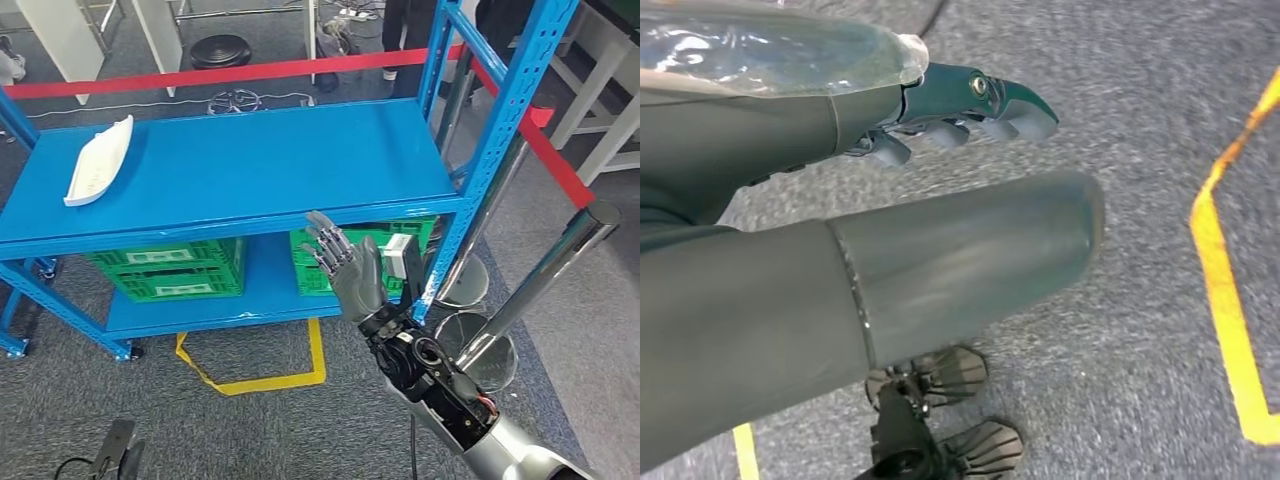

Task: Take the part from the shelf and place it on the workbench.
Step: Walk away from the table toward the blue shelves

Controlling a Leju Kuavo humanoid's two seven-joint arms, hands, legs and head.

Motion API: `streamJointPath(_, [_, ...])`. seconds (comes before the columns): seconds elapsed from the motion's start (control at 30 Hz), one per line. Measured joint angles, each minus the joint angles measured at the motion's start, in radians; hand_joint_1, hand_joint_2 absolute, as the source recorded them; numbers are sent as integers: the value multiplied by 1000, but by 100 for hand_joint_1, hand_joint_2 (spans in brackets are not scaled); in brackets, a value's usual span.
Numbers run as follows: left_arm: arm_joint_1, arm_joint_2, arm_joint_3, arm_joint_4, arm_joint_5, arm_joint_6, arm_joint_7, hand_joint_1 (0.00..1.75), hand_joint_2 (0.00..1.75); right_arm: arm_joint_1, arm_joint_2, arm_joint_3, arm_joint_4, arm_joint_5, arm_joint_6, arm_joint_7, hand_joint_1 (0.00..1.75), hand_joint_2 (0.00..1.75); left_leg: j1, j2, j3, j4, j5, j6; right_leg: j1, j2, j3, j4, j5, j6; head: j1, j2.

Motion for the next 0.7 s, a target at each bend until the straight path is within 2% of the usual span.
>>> streamJointPath(0.03, [-1,1,0,0,-1,0,1,0,0,-1,0,0,0,-1,0,0,0,0,-2,-6,7,-15,0,1,-2,9,-3,0,2,5,0,0])
streamJointPath(0.1, [-4,-1,0,0,-2,0,1,0,0,-2,0,0,0,-1,-1,0,0,0,-4,15,9,-20,4,7,-5,26,-10,-4,6,18,0,0])
streamJointPath(0.13, [-5,-2,0,0,-2,0,1,0,0,-2,0,-1,0,-2,-1,0,0,0,-3,27,11,-25,7,12,-5,19,-17,1,2,23,1,0])
streamJointPath(0.2, [-6,-5,0,0,-2,-1,1,0,0,-5,0,-2,0,-2,-2,0,0,0,1,52,14,-36,13,21,-2,-31,-51,64,-39,30,8,0])
streamJointPath(0.23, [-5,-4,0,0,-3,-1,1,0,0,-6,0,-2,0,-2,-2,0,0,0,0,64,15,-38,13,24,-2,-64,-77,127,-74,32,12,0])
streamJointPath(0.27, [-3,-4,0,0,-3,-1,0,0,0,-7,0,-2,1,-2,-3,0,0,0,-1,77,15,-38,13,26,-3,-84,-109,198,-107,35,16,0])
streamJointPath(0.3, [-1,-5,0,0,-3,-1,1,0,0,-6,0,-2,2,-2,-3,0,0,0,-1,89,15,-37,12,26,-5,-94,-136,259,-130,39,16,0])
streamJointPath(0.33, [0,-5,0,0,-3,-1,1,0,0,-5,0,-1,3,-2,-3,0,0,0,-2,102,15,-37,11,26,-7,-99,-149,292,-135,43,17,0])
streamJointPath(0.37, [0,-5,0,0,-3,-1,1,0,0,-4,0,-1,5,-2,-3,1,0,0,-1,115,16,-36,9,25,-10,-104,-145,289,-124,46,17,0])
streamJointPath(0.4, [0,-6,0,0,-3,-1,1,0,0,-5,0,-1,6,-2,-4,1,0,0,-1,126,17,-35,7,23,-13,-110,-118,241,-95,48,18,0])
streamJointPath(0.43, [-1,-7,0,0,-3,-1,1,0,0,-6,0,-1,7,-2,-4,0,0,0,0,137,19,-34,4,19,-14,-124,-78,165,-60,49,19,0])
streamJointPath(0.5, [-2,-7,0,0,-3,-2,1,0,0,-10,0,-1,8,-2,-4,0,0,0,-4,156,21,-28,-2,10,-8,-170,-11,36,-25,42,21,0])
streamJointPath(0.53, [-3,-6,0,0,-3,-2,1,0,0,-11,0,-1,9,-2,-4,0,0,0,-7,165,21,-25,-5,5,-4,-184,4,9,-24,36,20,0])
streamJointPath(0.57, [-3,-6,0,0,-3,-1,0,0,0,-12,0,-2,11,-3,-4,-1,0,0,-10,173,21,-23,-6,1,0,-187,6,4,-28,29,18,0])
streamJointPath(0.67, [-5,-7,0,0,-2,0,0,0,0,-12,0,-2,16,-4,-4,-6,0,0,-9,193,24,-20,-10,-9,2,-157,7,3,-21,12,11,0])
streamJointPath(0.7, [-6,-7,0,0,-2,0,0,0,0,-13,0,-2,17,-3,-6,-9,0,0,-5,174,19,-4,-23,-14,0,-150,8,2,-19,7,9,0])
